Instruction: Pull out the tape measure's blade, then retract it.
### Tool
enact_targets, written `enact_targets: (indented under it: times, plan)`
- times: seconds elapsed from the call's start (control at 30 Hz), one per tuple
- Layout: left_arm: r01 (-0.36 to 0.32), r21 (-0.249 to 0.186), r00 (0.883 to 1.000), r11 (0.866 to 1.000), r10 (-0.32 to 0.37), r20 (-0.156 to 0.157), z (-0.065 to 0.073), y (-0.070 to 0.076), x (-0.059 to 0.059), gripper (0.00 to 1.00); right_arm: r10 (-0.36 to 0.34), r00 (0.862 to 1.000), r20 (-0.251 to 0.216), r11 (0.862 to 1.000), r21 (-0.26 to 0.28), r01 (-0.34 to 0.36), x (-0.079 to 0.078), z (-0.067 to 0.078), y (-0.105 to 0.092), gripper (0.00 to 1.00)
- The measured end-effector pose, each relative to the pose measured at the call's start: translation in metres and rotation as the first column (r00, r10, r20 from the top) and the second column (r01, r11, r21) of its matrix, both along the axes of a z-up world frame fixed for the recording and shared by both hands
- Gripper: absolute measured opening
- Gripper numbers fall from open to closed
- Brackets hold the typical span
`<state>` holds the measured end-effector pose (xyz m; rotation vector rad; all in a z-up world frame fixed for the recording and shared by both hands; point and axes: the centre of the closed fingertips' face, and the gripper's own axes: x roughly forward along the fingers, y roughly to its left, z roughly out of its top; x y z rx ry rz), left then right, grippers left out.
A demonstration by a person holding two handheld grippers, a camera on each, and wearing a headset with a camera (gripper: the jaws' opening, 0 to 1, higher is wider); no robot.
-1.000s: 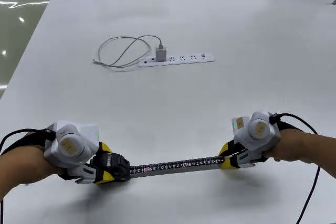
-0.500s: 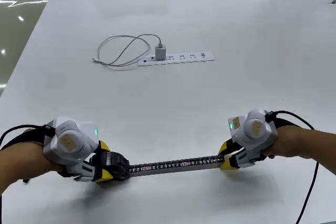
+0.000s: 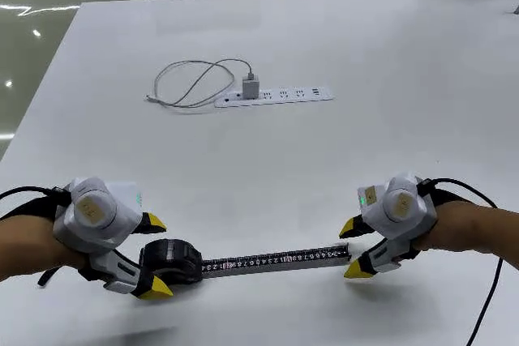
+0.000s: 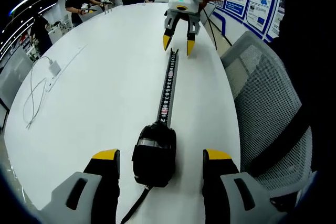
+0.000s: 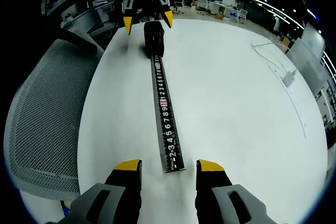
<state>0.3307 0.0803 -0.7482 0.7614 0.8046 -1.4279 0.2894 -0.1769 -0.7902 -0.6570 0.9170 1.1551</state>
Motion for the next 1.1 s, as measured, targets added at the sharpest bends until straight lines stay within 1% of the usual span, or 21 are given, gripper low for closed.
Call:
enact_targets:
  times: [0.07,0.13,0.23,0.33,0.37,0.4,0.43,0.47,0.53,0.63,0.67,0.7,0.73,0.77,0.8,0.83,0.9,0.97,1.0,1.07,1.1]
  plan:
    - [0.001,0.005,1.000,1.000,-0.001,0.001,-0.001,0.002,0.000,0.60,-0.021,1.000,0.000,1.000,0.015,0.021,0.002,0.003,0.000,0.38]
    - [-0.020,-0.004,1.000,1.000,0.020,0.007,0.001,0.002,0.002,0.66,-0.031,1.000,0.006,0.999,0.018,0.031,0.004,0.005,-0.002,0.40]
    - [-0.053,-0.002,0.999,0.999,0.053,0.000,0.001,0.003,0.003,0.74,-0.051,0.999,0.007,0.999,0.012,0.051,0.006,0.007,-0.004,0.48]
    - [-0.079,-0.028,0.997,0.997,0.079,0.000,0.004,0.001,0.006,0.81,-0.071,0.997,0.012,0.997,0.024,0.070,0.007,0.010,-0.004,0.52]
    - [-0.095,-0.031,0.995,0.995,0.094,-0.010,0.004,0.001,0.005,0.83,-0.084,0.996,0.013,0.996,0.033,0.084,0.009,0.010,-0.003,0.53]
    - [-0.107,-0.032,0.994,0.994,0.106,-0.017,0.005,0.002,0.005,0.85,-0.103,0.995,0.004,0.994,0.044,0.103,0.009,0.012,-0.003,0.54]
    - [-0.107,-0.037,0.994,0.994,0.106,-0.011,0.006,0.002,0.006,0.85,-0.137,0.991,-0.014,0.989,0.058,0.137,0.009,0.013,-0.002,0.56]
    - [-0.106,-0.046,0.994,0.993,0.106,-0.009,0.006,0.002,0.006,0.86,-0.151,0.988,-0.010,0.987,0.061,0.151,0.010,0.014,-0.002,0.60]
    - [-0.149,-0.064,0.988,0.987,0.147,-0.037,0.006,0.000,0.006,0.88,-0.176,0.984,-0.001,0.982,0.070,0.175,0.014,0.016,-0.003,0.67]
    - [-0.190,-0.088,0.981,0.978,0.187,-0.041,0.007,-0.002,0.009,0.95,-0.220,0.976,-0.011,0.970,0.103,0.220,0.016,0.020,-0.002,0.77]
    - [-0.211,-0.100,0.977,0.972,0.207,-0.051,0.008,-0.004,0.009,0.99,-0.237,0.971,-0.009,0.966,0.106,0.237,0.017,0.021,-0.003,0.81]
    - [-0.215,-0.106,0.976,0.971,0.211,-0.049,0.008,-0.004,0.010,0.99,-0.241,0.971,-0.007,0.965,0.106,0.240,0.017,0.021,-0.004,0.84]
    - [-0.261,-0.121,0.965,0.958,0.256,-0.057,0.009,-0.005,0.014,0.99,-0.245,0.970,-0.004,0.964,0.107,0.244,0.017,0.022,-0.005,0.86]
    - [-0.347,-0.141,0.937,0.927,0.334,-0.105,0.011,-0.006,0.018,0.99,-0.251,0.968,0.002,0.962,0.112,0.249,0.017,0.022,-0.008,0.86]
    - [-0.390,-0.152,0.918,0.908,0.372,-0.136,0.013,-0.006,0.020,0.99,-0.262,0.965,0.005,0.959,0.115,0.259,0.018,0.023,-0.009,0.87]
    - [-0.416,-0.173,0.907,0.893,0.396,-0.140,0.015,-0.006,0.024,0.99,-0.284,0.959,0.004,0.951,0.124,0.282,0.018,0.023,-0.011,0.89]
    - [-0.422,-0.184,0.906,0.888,0.408,-0.111,0.016,-0.002,0.027,0.99,-0.334,0.943,0.000,0.934,0.135,0.331,0.019,0.024,-0.013,0.98]
    - [-0.427,-0.193,0.904,0.883,0.414,-0.106,0.015,0.000,0.027,0.99,-0.349,0.937,0.028,0.930,0.132,0.342,0.021,0.024,-0.018,0.99]
    - [-0.438,-0.202,0.899,0.876,0.425,-0.104,0.016,0.001,0.028,0.99,-0.355,0.934,0.036,0.928,0.136,0.348,0.021,0.024,-0.021,0.99]
    - [-0.463,-0.219,0.886,0.859,0.450,-0.110,0.019,0.003,0.029,0.99,-0.391,0.919,0.043,0.912,0.151,0.381,0.023,0.025,-0.027,0.99]
    - [-0.484,-0.228,0.875,0.845,0.468,-0.121,0.020,0.004,0.029,0.99,-0.408,0.912,0.045,0.903,0.163,0.397,0.023,0.027,-0.030,0.99]
